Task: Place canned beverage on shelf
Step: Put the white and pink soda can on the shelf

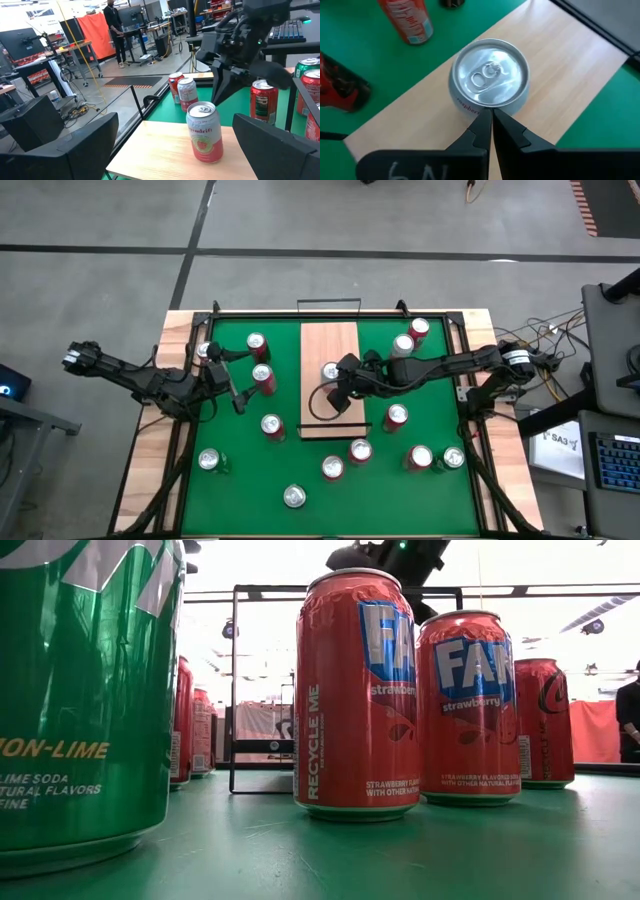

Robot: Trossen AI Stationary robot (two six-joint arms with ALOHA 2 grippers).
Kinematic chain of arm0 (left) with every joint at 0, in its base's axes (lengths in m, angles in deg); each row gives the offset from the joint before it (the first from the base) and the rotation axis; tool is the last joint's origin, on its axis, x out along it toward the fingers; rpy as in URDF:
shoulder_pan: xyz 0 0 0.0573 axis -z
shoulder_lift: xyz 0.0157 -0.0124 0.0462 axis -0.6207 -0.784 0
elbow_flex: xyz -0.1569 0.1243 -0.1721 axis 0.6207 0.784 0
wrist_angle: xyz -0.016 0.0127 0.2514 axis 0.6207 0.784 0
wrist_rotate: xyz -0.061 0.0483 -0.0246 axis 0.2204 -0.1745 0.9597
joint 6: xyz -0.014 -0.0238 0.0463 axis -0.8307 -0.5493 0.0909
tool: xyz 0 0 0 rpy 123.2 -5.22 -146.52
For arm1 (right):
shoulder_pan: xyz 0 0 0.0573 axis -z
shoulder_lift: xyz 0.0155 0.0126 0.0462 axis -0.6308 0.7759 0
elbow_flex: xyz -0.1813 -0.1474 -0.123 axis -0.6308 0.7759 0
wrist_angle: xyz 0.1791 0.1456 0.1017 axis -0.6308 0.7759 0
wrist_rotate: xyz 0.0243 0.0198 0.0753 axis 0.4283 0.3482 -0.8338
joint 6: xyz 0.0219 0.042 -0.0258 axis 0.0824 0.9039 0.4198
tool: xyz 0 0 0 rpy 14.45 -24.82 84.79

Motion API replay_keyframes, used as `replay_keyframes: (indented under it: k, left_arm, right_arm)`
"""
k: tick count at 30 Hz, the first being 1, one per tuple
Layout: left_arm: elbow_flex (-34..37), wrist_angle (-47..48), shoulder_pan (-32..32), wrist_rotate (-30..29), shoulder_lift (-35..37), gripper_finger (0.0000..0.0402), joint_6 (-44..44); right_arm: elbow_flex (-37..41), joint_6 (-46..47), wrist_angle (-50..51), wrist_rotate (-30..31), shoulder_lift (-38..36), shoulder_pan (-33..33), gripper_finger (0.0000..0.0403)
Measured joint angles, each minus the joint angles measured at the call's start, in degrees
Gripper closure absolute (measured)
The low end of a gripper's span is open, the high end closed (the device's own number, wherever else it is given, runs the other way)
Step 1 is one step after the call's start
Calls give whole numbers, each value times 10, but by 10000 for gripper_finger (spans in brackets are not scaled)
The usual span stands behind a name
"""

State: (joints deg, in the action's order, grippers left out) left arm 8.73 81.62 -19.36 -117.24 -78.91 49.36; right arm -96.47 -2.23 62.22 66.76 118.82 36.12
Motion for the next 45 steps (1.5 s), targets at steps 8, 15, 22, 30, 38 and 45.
replay_keyframes:
  k: [8, 15, 22, 30, 38, 45]
  left_arm:
    - [0, 0, 0, 0, 0, 25, 0]
    - [0, 0, 0, 0, 0, 25, 0]
    - [0, 0, 0, 0, 0, 25, 0]
    - [0, 0, 0, 0, 0, 25, 0]
    - [0, 0, 0, 0, 0, 25, 0]
    - [0, 0, 0, 0, 0, 25, 0]
  right_arm:
    - [-1, -16, 5, 8, 0, 9, 394]
    - [-19, 28, 14, -42, -2, -7, 394]
    - [-7, 52, 14, -48, 0, -9, 394]
    - [-5, 34, 10, 0, 2, 11, 394]
    - [-2, -1, -10, 18, 2, 33, 394]
    - [-4, 13, -18, -47, 2, 21, 394]
